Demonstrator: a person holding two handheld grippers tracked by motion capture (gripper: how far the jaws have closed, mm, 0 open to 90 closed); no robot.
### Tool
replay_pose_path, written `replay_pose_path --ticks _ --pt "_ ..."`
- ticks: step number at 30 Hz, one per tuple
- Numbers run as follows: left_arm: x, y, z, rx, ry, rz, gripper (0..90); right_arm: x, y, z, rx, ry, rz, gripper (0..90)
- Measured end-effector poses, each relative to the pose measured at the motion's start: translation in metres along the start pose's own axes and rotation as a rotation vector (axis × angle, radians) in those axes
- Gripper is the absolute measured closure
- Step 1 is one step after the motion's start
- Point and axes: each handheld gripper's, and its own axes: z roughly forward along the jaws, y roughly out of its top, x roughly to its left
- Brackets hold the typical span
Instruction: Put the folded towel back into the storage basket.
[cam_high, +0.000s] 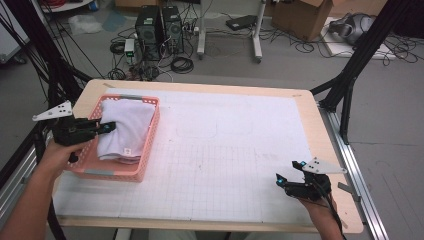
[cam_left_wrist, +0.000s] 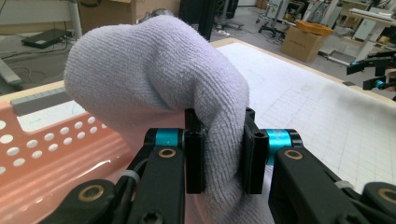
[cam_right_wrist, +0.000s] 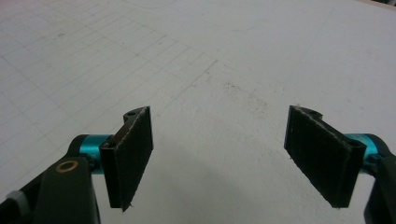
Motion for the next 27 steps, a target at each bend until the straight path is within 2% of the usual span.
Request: replay_pose_path --ticks 4,8,10,16,19,22,23,25,26,27 --pt "0.003 -0.005 0.001 0.013 0.016 -0.010 74.9 0.002 0.001 0.002 0.000 0.004 0.001 22.7" --pt "0.006 -0.005 0.003 0.037 0.058 -0.018 73.7 0.002 0.002 0.002 0.002 0.004 -0.006 22.7" --pt "0.007 -0.004 0.006 0.057 0.073 -0.028 73.1 0.003 0.002 0.001 0.004 0.002 -0.001 22.7" --pt "0.007 -0.004 0.013 0.125 0.141 -0.025 72.0 0.003 0.001 0.000 0.002 0.003 -0.005 22.7" --pt "0.008 -0.003 0.016 0.174 0.184 -0.025 70.0 0.003 -0.001 0.000 -0.002 0.003 -0.005 22.7" --pt "0.009 -0.002 0.018 0.224 0.270 -0.019 66.6 0.003 -0.002 -0.001 0.001 0.000 -0.001 22.7" --pt "0.010 -0.002 0.018 0.240 0.319 -0.048 61.3 0.002 -0.003 -0.001 -0.002 0.000 -0.002 22.7" --pt "0.013 -0.002 0.019 0.283 0.424 -0.109 44.9 0.001 -0.004 -0.003 -0.003 -0.004 -0.001 22.7" --pt "0.014 -0.002 0.018 0.298 0.468 -0.132 40.7 0.000 -0.004 -0.003 -0.004 -0.006 0.001 22.7" --pt "0.014 -0.001 0.017 0.301 0.487 -0.137 37.6 0.000 -0.004 -0.004 -0.007 -0.005 0.005 22.7"
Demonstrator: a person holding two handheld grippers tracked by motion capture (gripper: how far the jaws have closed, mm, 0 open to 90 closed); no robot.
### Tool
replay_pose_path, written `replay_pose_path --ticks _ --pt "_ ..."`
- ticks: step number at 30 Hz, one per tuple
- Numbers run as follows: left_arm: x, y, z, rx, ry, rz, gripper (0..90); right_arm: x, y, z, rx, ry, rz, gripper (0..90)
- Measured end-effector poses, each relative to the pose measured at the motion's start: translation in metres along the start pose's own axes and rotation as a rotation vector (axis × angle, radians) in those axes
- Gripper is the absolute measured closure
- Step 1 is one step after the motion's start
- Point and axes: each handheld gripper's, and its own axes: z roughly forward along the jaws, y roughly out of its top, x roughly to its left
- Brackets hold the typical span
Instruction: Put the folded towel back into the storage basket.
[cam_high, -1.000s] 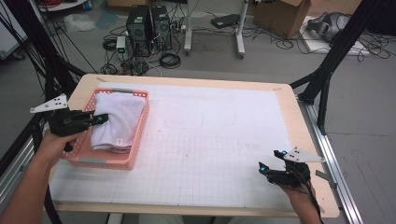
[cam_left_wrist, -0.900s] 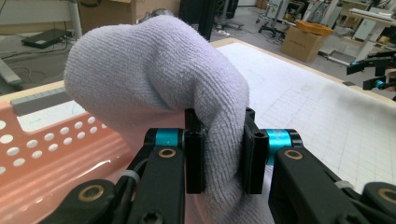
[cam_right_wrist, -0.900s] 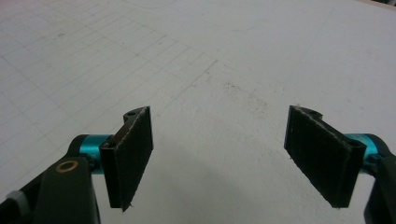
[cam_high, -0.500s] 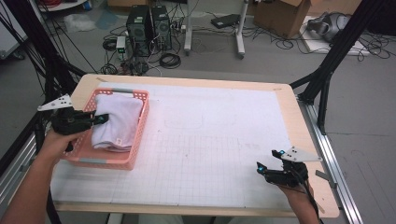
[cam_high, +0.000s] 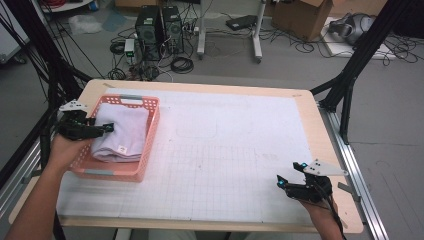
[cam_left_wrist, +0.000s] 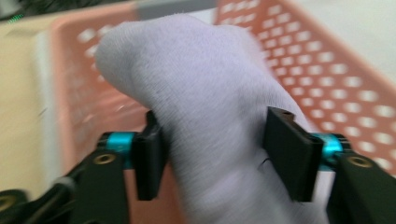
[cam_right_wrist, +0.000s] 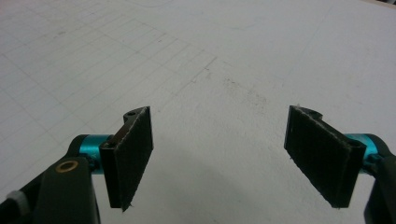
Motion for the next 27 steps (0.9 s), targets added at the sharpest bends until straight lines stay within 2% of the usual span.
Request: replay_pose_path --ticks 1,3,4,7,9,14,16,18,20,24,27 --pt "0.000 0.000 -0.002 -0.006 0.019 0.001 36.8 0.000 0.000 0.000 0.000 0.000 0.004 22.7" --pt "0.001 0.001 -0.010 -0.034 0.085 0.016 36.4 0.000 0.000 0.000 0.001 0.000 0.002 22.7" --pt "0.001 0.002 -0.014 -0.061 0.095 0.007 35.5 0.000 0.000 0.000 0.000 0.001 -0.002 22.7" --pt "0.000 0.004 -0.027 -0.128 0.102 -0.001 36.0 0.001 0.001 0.000 -0.006 0.001 0.002 22.7" --pt "-0.003 0.005 -0.029 -0.138 0.080 0.000 36.3 0.001 0.001 0.000 -0.008 0.000 0.001 22.7" --pt "-0.013 -0.001 -0.009 -0.044 0.045 -0.001 36.5 0.004 0.003 0.001 -0.014 0.006 -0.007 22.7" --pt "-0.018 -0.004 0.002 0.008 0.038 0.013 36.5 0.004 0.004 0.000 -0.017 0.005 -0.013 22.7" --pt "-0.021 -0.005 0.012 0.086 0.037 0.036 36.9 0.003 0.005 -0.002 -0.017 0.003 -0.009 22.7" --pt "-0.026 -0.004 0.020 0.131 0.017 0.029 37.1 0.002 0.005 -0.003 -0.020 -0.002 -0.011 22.7" --pt "-0.034 -0.009 0.039 0.247 -0.013 0.051 37.0 0.003 0.007 -0.005 -0.024 -0.001 -0.015 22.7" --pt "-0.040 -0.011 0.046 0.258 -0.043 0.072 38.7 0.003 0.007 -0.006 -0.023 -0.002 -0.015 22.7"
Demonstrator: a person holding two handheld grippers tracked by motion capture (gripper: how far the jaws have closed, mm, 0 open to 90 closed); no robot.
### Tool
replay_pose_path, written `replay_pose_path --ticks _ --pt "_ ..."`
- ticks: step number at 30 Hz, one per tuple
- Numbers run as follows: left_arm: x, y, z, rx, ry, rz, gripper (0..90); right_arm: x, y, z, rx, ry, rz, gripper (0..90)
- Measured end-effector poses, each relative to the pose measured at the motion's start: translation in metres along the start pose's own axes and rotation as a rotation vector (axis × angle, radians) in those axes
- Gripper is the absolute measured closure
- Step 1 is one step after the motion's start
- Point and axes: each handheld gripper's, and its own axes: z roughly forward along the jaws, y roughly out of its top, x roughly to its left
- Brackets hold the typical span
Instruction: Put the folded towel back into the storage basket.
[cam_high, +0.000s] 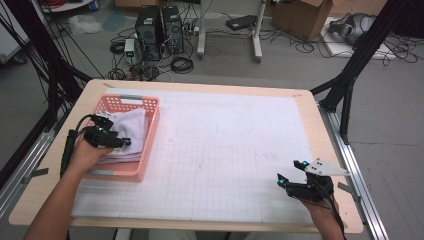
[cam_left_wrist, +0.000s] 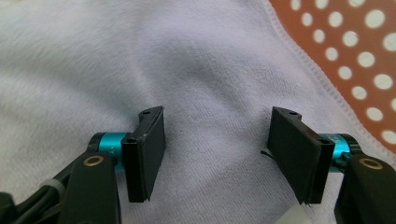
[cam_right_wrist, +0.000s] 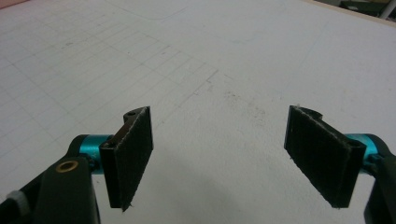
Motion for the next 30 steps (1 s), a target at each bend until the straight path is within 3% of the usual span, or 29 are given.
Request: replay_pose_path --ticks 4,6,12,14,22,25,30 --pt "0.000 0.000 0.001 -0.006 -0.030 0.012 39.2 -0.001 0.000 0.001 0.001 0.001 0.003 22.7" --pt "0.002 0.001 -0.002 -0.036 -0.028 0.000 39.4 0.000 0.000 0.001 0.001 0.004 0.002 22.7" --pt "-0.002 0.002 -0.026 -0.272 -0.040 -0.034 36.3 -0.001 0.002 0.000 -0.009 0.001 0.003 22.7" --pt "-0.006 0.001 -0.032 -0.342 -0.044 -0.028 35.0 -0.002 0.003 -0.001 -0.032 -0.001 0.008 22.7" --pt "-0.029 -0.004 -0.053 -0.617 -0.072 -0.059 27.8 -0.002 0.001 -0.001 -0.063 0.007 0.041 22.7" --pt "-0.042 -0.003 -0.058 -0.671 -0.112 -0.066 21.5 -0.003 0.000 -0.001 -0.078 0.007 0.045 22.7" --pt "-0.069 0.000 -0.063 -0.727 -0.202 -0.023 18.8 -0.004 -0.002 0.000 -0.094 0.010 0.051 22.7"
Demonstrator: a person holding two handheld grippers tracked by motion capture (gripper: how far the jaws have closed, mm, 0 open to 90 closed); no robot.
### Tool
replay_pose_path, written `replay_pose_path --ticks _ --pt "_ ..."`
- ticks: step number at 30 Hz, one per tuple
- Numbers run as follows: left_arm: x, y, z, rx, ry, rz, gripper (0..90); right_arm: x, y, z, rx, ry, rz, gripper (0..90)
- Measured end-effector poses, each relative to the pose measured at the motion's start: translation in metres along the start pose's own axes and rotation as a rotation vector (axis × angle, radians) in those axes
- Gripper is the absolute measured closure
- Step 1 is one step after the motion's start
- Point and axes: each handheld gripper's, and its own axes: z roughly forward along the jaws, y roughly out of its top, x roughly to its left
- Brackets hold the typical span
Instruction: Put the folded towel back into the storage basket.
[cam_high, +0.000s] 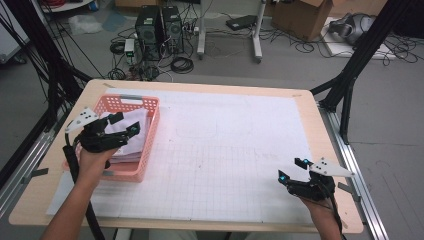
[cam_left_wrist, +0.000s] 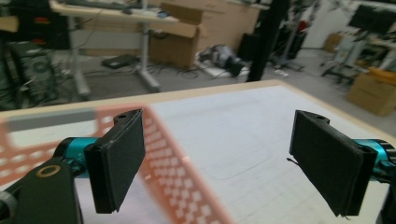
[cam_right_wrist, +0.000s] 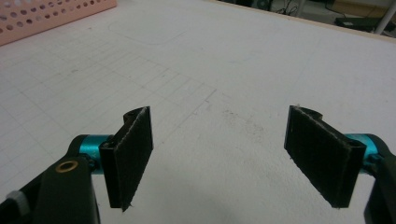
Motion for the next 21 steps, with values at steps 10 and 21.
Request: replay_pose_path --ticks 10,21 --pt "-0.054 -0.007 0.021 0.011 -0.148 0.065 19.1 -0.002 -0.002 -0.002 -0.015 0.000 0.002 22.7" --pt "-0.103 -0.034 0.040 0.021 -0.231 0.109 19.3 -0.004 -0.004 -0.004 -0.013 -0.002 -0.004 22.6"
